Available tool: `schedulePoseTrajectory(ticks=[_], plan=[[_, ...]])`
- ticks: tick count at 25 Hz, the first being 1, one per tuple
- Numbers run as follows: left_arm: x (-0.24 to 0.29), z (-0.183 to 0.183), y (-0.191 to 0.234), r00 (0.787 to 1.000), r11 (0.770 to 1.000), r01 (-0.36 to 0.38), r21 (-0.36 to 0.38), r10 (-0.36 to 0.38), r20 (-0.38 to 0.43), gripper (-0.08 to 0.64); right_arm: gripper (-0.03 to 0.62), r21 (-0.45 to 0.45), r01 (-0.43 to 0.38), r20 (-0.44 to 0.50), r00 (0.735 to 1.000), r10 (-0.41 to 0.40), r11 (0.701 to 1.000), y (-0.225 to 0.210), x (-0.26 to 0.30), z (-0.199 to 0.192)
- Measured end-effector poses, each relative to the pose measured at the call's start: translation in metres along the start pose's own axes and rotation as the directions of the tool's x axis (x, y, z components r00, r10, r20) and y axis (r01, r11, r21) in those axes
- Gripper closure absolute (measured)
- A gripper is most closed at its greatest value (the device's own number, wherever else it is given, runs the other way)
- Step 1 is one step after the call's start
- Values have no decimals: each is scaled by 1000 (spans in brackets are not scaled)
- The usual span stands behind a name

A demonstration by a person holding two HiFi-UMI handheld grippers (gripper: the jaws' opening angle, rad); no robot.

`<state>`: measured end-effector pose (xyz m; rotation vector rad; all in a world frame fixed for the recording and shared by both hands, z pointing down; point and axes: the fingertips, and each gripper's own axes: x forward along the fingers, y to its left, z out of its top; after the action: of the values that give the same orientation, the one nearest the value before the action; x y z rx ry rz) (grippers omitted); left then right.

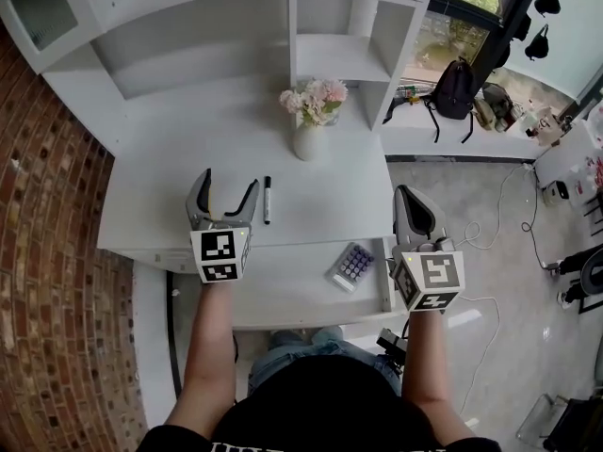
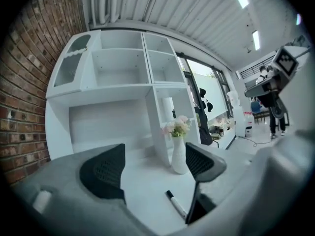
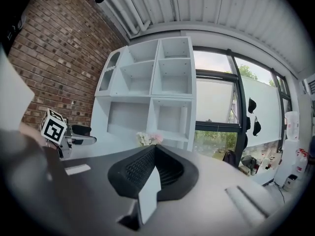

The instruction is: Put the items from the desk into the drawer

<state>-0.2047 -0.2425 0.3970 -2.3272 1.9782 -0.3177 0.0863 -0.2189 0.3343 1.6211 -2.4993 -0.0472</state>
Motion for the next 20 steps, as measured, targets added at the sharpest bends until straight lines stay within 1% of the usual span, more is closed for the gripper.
schedulePoseTrajectory(ticks=[2, 3, 6, 9, 11, 12, 14, 15, 16, 18, 20], plan=[[18, -27, -8, 995, 1000, 19, -7, -19, -96, 173, 583, 3, 6, -25, 1000, -6, 1000, -4, 0, -9], [27, -43, -11, 987, 1000, 23, -13, -25, -156, 173, 583, 4, 9, -40, 999, -9, 1000, -7, -1, -15], [45, -93, -19, 948, 999, 24, -35, -34, -316, 173, 583, 8, 19, -91, 996, -18, 1000, -13, -2, -35], [55, -127, -28, 912, 998, 24, -66, -49, -408, 178, 583, 21, 29, -131, 991, -26, 999, -20, -4, -50], [60, -147, -34, 887, 995, 33, -98, -74, -456, 205, 583, 33, 35, -147, 989, -30, 999, -24, -5, -57], [63, -157, -38, 869, 992, 41, -115, -92, -486, 223, 583, 38, 38, -153, 988, -32, 999, -25, -5, -60], [66, -177, -48, 820, 987, 54, -150, -130, -557, 244, 583, 43, 39, -166, 986, -31, 998, -27, -4, -65], [67, -186, -51, 796, 986, 53, -161, -139, -589, 268, 583, 43, 38, -174, 984, -29, 998, -28, -4, -68], [68, -194, -53, 776, 985, 48, -167, -142, -614, 317, 583, 42, 36, -182, 983, -27, 999, -27, -4, -70], [70, -207, -55, 743, 983, 35, -182, -147, -653, 387, 583, 39, 34, -198, 980, -25, 999, -27, -4, -75], [73, -216, -58, 712, 976, 26, -215, -169, -682, 410, 583, 39, 39, -211, 977, -30, 998, -29, -5, -79]])
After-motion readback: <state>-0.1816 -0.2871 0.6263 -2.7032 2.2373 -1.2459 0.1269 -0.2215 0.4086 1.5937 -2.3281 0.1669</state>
